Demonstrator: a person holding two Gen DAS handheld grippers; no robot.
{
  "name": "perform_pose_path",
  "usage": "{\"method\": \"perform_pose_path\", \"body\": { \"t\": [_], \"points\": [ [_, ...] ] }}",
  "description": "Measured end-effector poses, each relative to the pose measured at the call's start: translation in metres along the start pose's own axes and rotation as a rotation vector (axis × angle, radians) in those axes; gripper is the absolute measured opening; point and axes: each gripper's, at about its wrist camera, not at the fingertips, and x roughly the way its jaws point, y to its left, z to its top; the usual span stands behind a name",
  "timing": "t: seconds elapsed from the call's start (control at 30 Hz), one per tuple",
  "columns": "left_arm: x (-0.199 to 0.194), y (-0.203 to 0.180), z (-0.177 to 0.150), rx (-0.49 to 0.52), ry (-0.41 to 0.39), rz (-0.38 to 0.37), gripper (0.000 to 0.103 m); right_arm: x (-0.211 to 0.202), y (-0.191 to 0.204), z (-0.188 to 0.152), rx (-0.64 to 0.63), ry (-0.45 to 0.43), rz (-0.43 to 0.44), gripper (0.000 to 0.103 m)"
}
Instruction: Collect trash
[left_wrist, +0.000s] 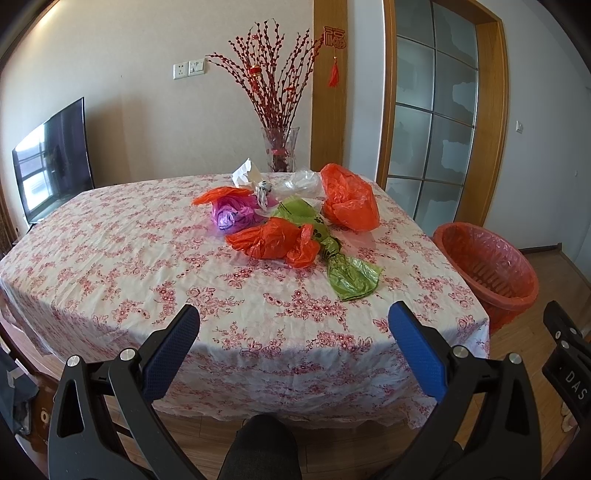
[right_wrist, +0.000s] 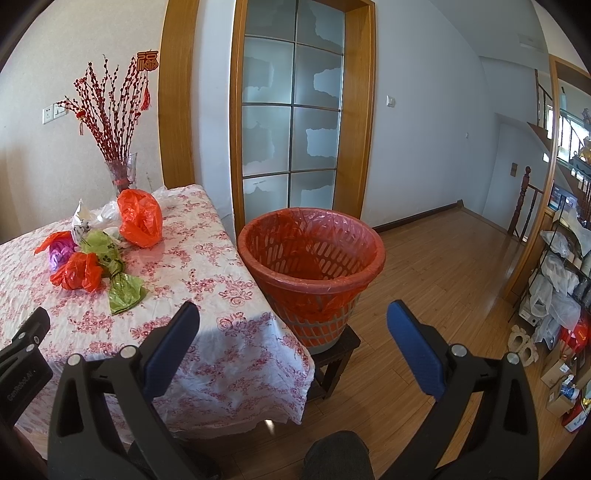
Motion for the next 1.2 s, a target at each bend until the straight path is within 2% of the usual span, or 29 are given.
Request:
{"method": "perform_pose_path", "body": {
  "t": [0.23,0.47,0.63,0.87,0.97,1.07,1.2],
  "points": [
    [0.016,0.017,0.006,-0.043,0.025,0.03,0.101,0.013,0.012,0.004,-0.013,0.013,0.041,0.099],
    [0.042,0.048,0.018,-0.1,0.058,0.091,0.101,0.045,0.038,0.02,-0.04,0.045,0.149,0.099],
    [0.062,0.069,0.028,-0.127,0.066,0.106,0.101,0.069,0.069,0.041,-0.063,0.039,0.25,0.099],
    [0.092,0.088,0.045,-0.163,0.092,0.079,0.101,0.118,0.128,0.078,-0.093,0.092,0.403,0.073],
    [0.106,0.091,0.05,-0.161,0.106,0.066,0.101,0.134,0.149,0.09,-0.107,0.107,0.441,0.064],
    [0.118,0.094,0.055,-0.154,0.119,0.054,0.101,0.152,0.175,0.101,-0.128,0.121,0.478,0.058],
    [0.132,0.099,0.061,-0.155,0.128,0.042,0.101,0.179,0.199,0.109,-0.13,0.158,0.504,0.056]
  ]
}}
